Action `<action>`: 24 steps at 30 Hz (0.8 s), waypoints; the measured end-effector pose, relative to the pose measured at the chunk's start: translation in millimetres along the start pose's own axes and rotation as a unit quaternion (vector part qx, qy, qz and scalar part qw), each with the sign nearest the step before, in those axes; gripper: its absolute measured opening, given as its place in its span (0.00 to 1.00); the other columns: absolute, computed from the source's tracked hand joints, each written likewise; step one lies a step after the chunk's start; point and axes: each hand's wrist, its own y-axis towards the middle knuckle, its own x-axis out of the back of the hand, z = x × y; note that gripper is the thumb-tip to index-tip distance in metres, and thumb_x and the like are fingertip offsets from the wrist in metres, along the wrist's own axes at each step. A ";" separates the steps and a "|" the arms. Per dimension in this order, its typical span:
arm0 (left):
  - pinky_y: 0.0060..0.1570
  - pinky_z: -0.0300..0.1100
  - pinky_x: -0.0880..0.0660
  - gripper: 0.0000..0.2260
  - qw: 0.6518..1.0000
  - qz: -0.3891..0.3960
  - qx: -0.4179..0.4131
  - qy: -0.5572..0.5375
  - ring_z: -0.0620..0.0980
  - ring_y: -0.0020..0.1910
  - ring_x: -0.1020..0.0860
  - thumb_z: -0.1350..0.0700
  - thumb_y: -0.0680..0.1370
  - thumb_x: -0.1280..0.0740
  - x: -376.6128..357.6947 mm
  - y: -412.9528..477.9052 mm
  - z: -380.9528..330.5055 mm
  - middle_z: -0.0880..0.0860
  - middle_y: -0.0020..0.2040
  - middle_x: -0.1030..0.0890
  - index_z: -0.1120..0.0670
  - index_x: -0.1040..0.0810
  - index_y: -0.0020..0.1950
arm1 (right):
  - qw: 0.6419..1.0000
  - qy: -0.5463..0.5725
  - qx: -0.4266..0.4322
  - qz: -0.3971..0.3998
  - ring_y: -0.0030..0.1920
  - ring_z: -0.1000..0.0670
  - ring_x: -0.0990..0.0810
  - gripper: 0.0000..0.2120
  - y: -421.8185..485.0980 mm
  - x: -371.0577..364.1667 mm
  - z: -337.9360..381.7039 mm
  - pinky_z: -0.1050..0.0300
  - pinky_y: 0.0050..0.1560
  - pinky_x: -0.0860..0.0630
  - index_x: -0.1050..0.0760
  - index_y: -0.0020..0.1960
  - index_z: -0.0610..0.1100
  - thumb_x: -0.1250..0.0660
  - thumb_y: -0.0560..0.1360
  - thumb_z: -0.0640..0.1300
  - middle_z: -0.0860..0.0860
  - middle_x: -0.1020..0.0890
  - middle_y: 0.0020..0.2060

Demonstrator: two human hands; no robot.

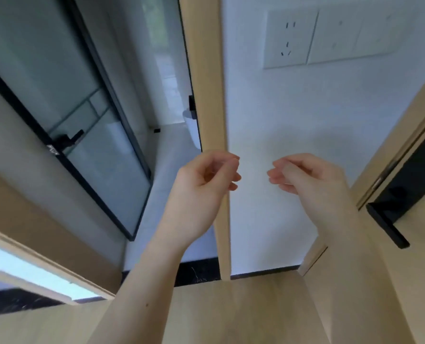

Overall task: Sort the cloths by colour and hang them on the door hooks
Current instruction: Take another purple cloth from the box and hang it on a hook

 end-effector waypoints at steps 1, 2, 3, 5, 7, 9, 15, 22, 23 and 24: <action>0.44 0.34 0.23 0.06 1.000 -0.016 0.000 0.003 0.44 0.41 0.17 0.56 0.82 0.33 14.0 -3.8 1.5 0.49 0.42 0.15 0.53 0.17 0.51 | 1.000 0.001 0.004 0.013 0.45 0.52 0.13 0.08 -1.5 -13.8 3.1 0.49 0.58 0.19 0.17 0.45 0.47 0.33 0.79 0.39 0.52 0.12 0.39; 0.43 0.34 0.23 0.06 0.999 -0.031 0.001 0.007 0.45 0.41 0.17 0.56 0.82 0.33 28.4 -8.2 3.5 0.49 0.42 0.15 0.53 0.17 0.52 | 1.000 0.000 0.008 0.027 0.45 0.51 0.13 0.08 -3.7 -28.6 6.5 0.48 0.59 0.19 0.17 0.44 0.46 0.33 0.79 0.39 0.52 0.12 0.39; 0.43 0.35 0.23 0.06 0.999 -0.048 0.002 0.011 0.45 0.41 0.17 0.56 0.82 0.33 43.2 -12.9 5.4 0.49 0.41 0.15 0.52 0.17 0.51 | 0.999 -0.002 0.013 0.041 0.46 0.50 0.13 0.08 -6.4 -43.9 9.7 0.46 0.60 0.19 0.17 0.44 0.46 0.32 0.79 0.39 0.51 0.12 0.39; 0.44 0.37 0.21 0.06 0.997 -0.080 0.005 0.017 0.46 0.41 0.17 0.56 0.82 0.33 74.0 -23.4 9.7 0.49 0.41 0.15 0.52 0.17 0.51 | 0.997 -0.005 0.022 0.073 0.46 0.52 0.13 0.07 -14.2 -75.4 15.6 0.44 0.62 0.20 0.16 0.44 0.46 0.32 0.78 0.40 0.52 0.13 0.39; 0.45 0.39 0.21 0.05 0.994 -0.109 0.009 0.019 0.45 0.41 0.17 0.56 0.82 0.33 106.3 -35.8 14.1 0.49 0.42 0.15 0.52 0.17 0.51 | 0.994 -0.007 0.027 0.104 0.45 0.54 0.13 0.07 -23.8 -108.2 21.0 0.45 0.63 0.21 0.16 0.44 0.46 0.32 0.78 0.41 0.53 0.13 0.39; 0.46 0.39 0.21 0.05 0.991 -0.135 0.010 0.023 0.45 0.41 0.17 0.56 0.82 0.33 139.9 -49.7 18.7 0.49 0.41 0.14 0.52 0.17 0.51 | 0.991 -0.011 0.031 0.132 0.45 0.55 0.13 0.06 -36.5 -142.4 26.6 0.46 0.63 0.20 0.17 0.45 0.47 0.31 0.79 0.41 0.54 0.13 0.39; 0.44 0.37 0.22 0.05 0.979 -0.201 0.020 0.027 0.44 0.39 0.17 0.55 0.82 0.33 247.5 -99.0 29.6 0.48 0.41 0.15 0.53 0.17 0.51 | 0.975 -0.034 0.059 0.213 0.47 0.52 0.14 0.08 -92.3 -247.1 47.0 0.42 0.63 0.22 0.17 0.43 0.47 0.32 0.79 0.42 0.53 0.13 0.40; 0.45 0.37 0.22 0.06 0.964 -0.261 0.031 0.047 0.44 0.41 0.17 0.53 0.82 0.33 363.3 -162.6 45.6 0.49 0.42 0.15 0.53 0.17 0.51 | 0.950 -0.045 0.081 0.299 0.46 0.56 0.14 0.07 -160.0 -362.6 67.4 0.45 0.63 0.21 0.17 0.45 0.47 0.33 0.80 0.42 0.55 0.13 0.40; 0.44 0.35 0.22 0.06 0.961 -0.272 0.033 0.047 0.44 0.41 0.17 0.53 0.82 0.33 380.1 -172.5 47.2 0.49 0.42 0.15 0.53 0.17 0.51 | 0.946 -0.046 0.082 0.310 0.46 0.57 0.14 0.07 -170.6 -379.0 69.9 0.46 0.63 0.21 0.17 0.45 0.47 0.33 0.80 0.42 0.55 0.13 0.40; 0.43 0.35 0.22 0.07 0.957 -0.283 0.034 0.050 0.43 0.41 0.17 0.53 0.82 0.33 396.1 -182.1 48.0 0.48 0.42 0.15 0.52 0.17 0.51 | 0.943 -0.047 0.083 0.320 0.46 0.58 0.14 0.07 -180.6 -395.0 72.5 0.47 0.63 0.21 0.17 0.45 0.47 0.33 0.80 0.42 0.56 0.13 0.40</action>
